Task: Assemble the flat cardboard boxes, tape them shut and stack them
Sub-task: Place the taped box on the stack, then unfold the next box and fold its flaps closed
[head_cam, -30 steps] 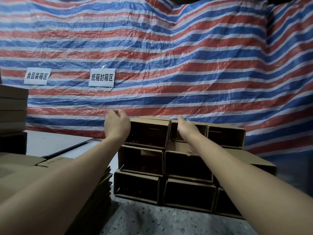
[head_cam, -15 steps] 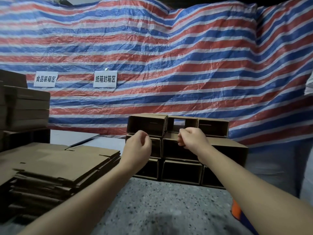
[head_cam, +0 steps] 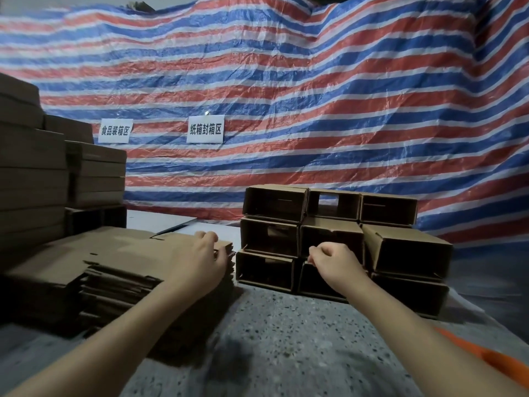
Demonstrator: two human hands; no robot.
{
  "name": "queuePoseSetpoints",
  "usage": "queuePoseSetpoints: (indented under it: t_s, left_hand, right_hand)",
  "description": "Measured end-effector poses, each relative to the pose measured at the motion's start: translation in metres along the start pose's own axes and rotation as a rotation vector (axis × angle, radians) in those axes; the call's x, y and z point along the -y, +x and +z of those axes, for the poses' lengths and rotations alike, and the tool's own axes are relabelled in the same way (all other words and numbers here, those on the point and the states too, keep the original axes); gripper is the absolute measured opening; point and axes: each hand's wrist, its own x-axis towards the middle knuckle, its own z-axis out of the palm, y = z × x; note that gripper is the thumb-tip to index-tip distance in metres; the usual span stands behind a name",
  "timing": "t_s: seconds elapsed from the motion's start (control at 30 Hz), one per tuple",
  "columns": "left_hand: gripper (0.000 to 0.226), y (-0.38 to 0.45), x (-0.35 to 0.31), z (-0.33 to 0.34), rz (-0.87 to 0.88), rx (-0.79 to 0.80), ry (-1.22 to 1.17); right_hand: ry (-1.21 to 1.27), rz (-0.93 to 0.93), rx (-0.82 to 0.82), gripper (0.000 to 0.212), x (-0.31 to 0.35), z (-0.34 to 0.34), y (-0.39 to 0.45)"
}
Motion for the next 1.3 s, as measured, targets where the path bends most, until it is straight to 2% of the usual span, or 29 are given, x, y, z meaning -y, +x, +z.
queuePoseSetpoints:
  t_s: [0.1, 0.2, 0.37, 0.43, 0.67, 0.77, 0.93, 1.07, 1.17, 1.23, 1.3]
  left_hand:
    - [0.058, 0.01, 0.027, -0.003, -0.141, 0.275, 0.3]
    - [0.057, 0.004, 0.043, 0.009, -0.246, 0.432, 0.362]
    - [0.033, -0.005, 0.038, 0.021, -0.126, 0.305, 0.517]
    - [0.025, -0.007, 0.033, 0.019, -0.096, 0.299, 0.537]
    - [0.013, -0.034, 0.014, 0.005, 0.016, 0.257, 0.35]
    - [0.018, -0.046, 0.003, -0.005, 0.072, 0.206, 0.36]
    - [0.008, -0.058, -0.016, -0.043, 0.34, -0.229, 0.015]
    - [0.011, -0.048, -0.038, -0.076, 0.409, -0.455, -0.158]
    - [0.01, -0.035, -0.054, -0.089, 0.324, -0.478, -0.394]
    - [0.01, -0.027, -0.065, -0.093, 0.294, -0.392, -0.667]
    - [0.006, -0.02, -0.076, -0.095, 0.246, -0.238, -0.93]
  right_hand:
    - [-0.003, -0.028, 0.051, 0.034, 0.013, 0.017, 0.005]
    - [0.002, -0.071, 0.09, 0.031, 0.023, 0.033, 0.003]
    - [0.0, -0.087, 0.151, 0.031, 0.023, 0.046, -0.003]
    - [-0.002, -0.083, 0.158, 0.032, 0.019, 0.046, -0.004]
    - [0.012, -0.039, 0.147, 0.031, 0.008, 0.036, -0.003]
    - [0.027, -0.024, 0.141, 0.03, 0.006, 0.032, -0.003]
    - [0.061, -0.027, 0.087, 0.023, 0.006, 0.022, 0.001]
    - [0.301, 0.005, -0.032, 0.049, 0.01, 0.006, 0.009]
    - [0.508, 0.034, -0.1, 0.065, 0.013, -0.011, 0.017]
    - [0.603, 0.025, -0.151, 0.065, 0.012, -0.026, 0.02]
    - [0.678, -0.007, -0.222, 0.056, 0.008, -0.044, 0.02]
